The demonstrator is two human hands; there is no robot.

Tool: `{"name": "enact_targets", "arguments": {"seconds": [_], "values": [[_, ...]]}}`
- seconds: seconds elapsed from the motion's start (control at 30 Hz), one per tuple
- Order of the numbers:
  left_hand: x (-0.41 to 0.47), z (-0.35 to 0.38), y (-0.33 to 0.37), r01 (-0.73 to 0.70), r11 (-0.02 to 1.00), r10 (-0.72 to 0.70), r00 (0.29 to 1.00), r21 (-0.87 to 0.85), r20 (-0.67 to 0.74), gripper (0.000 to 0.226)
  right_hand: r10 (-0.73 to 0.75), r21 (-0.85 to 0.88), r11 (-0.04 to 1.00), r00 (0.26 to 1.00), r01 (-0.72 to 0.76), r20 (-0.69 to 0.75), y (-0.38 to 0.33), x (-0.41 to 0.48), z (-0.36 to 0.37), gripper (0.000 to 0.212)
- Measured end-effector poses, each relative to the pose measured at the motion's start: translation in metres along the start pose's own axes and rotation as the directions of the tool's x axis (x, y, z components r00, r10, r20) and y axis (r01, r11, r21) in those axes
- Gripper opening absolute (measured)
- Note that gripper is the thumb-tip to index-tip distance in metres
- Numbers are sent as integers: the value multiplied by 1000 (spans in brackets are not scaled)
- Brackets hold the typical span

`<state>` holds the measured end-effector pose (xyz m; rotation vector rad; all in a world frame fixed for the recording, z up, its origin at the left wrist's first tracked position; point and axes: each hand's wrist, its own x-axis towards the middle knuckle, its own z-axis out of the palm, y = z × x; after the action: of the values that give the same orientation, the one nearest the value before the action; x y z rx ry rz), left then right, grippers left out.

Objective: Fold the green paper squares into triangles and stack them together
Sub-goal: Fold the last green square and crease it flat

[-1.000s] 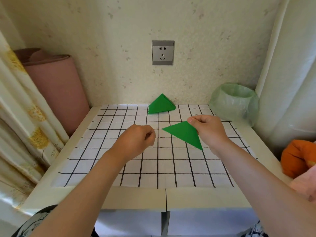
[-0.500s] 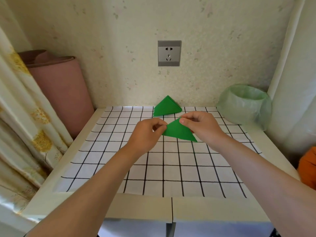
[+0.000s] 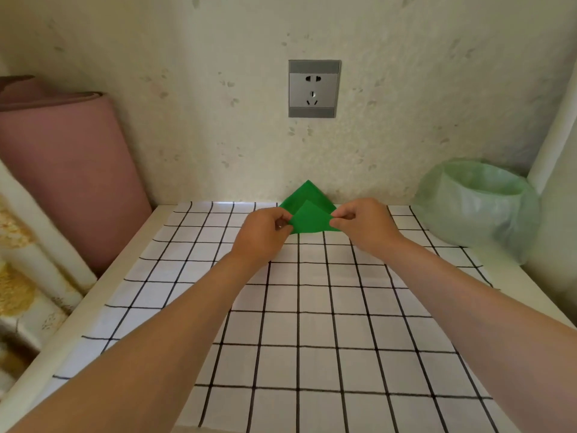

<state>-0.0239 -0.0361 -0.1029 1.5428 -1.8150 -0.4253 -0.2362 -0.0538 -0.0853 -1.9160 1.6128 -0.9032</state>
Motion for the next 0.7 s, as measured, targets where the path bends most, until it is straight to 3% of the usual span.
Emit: {"name": "enact_targets", "arguments": {"seconds": [0.13, 0.4, 0.7], "values": [[23, 10, -18, -62, 988, 74, 994, 144, -80, 17, -10, -86, 996, 1000, 9, -21, 10, 19, 18, 12], [39, 28, -38, -41, 991, 53, 995, 130, -89, 44, -70, -241, 969, 996, 54, -59, 21, 36, 28, 12], [52, 33, -35, 87, 990, -64, 979, 113, -196, 20, -81, -318, 948, 987, 32, -141, 26, 45, 38, 34]]}}
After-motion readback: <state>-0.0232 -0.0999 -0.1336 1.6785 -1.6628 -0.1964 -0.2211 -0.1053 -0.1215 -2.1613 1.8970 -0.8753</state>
